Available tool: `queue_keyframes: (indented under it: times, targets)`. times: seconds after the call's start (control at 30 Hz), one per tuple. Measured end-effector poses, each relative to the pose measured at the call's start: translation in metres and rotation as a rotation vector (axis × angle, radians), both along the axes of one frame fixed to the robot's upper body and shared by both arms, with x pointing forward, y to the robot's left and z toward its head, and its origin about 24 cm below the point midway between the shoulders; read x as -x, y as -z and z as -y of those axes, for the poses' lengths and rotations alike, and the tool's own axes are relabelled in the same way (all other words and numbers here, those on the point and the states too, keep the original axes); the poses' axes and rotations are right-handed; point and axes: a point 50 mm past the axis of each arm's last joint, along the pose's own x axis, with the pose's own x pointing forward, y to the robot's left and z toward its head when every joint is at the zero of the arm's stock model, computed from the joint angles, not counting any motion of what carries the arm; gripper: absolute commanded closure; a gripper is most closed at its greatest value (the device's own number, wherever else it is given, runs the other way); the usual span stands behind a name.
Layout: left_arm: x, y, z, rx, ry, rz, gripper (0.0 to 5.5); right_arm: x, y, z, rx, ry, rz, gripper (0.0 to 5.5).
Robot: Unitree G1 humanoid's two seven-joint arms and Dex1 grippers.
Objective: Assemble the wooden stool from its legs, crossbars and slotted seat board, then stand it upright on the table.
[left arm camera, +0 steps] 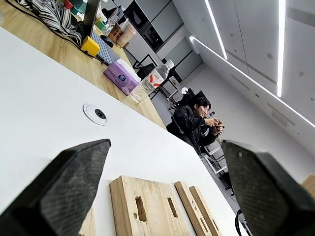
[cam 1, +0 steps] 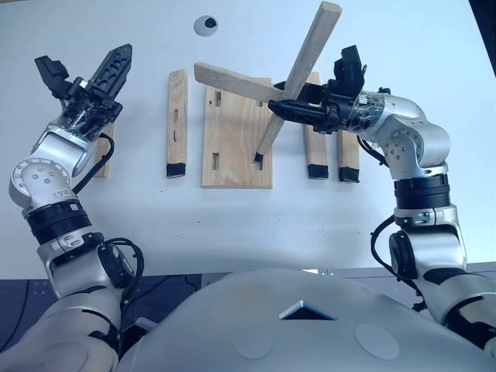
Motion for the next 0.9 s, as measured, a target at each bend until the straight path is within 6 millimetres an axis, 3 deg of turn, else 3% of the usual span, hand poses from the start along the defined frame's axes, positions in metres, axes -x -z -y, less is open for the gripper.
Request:
queue_keyframes:
  times: [0.1,0.33,0.67,0.9]
  targets:
    - [0.0,-0.002,0.001,-0.01,-0.002,0.006,1.37,0.008,0.0,-0.004,0.026,-0.051,0.073,3.44]
    - [0.001,-0.003,0.0,-0.014,-0.017,0.004,1.37,0.028,0.001,0.008,0.207,-0.179,0.271,3.45]
    - [0.005,-0.002,0.002,-0.009,-0.032,0.01,1.37,0.02,-0.016,-0.016,0.358,-0.302,0.393,3.45]
    - [0.015,0.013,0.009,0.018,-0.06,-0.025,1.37,0.014,-0.022,-0.035,0.483,-0.357,0.378,3.45]
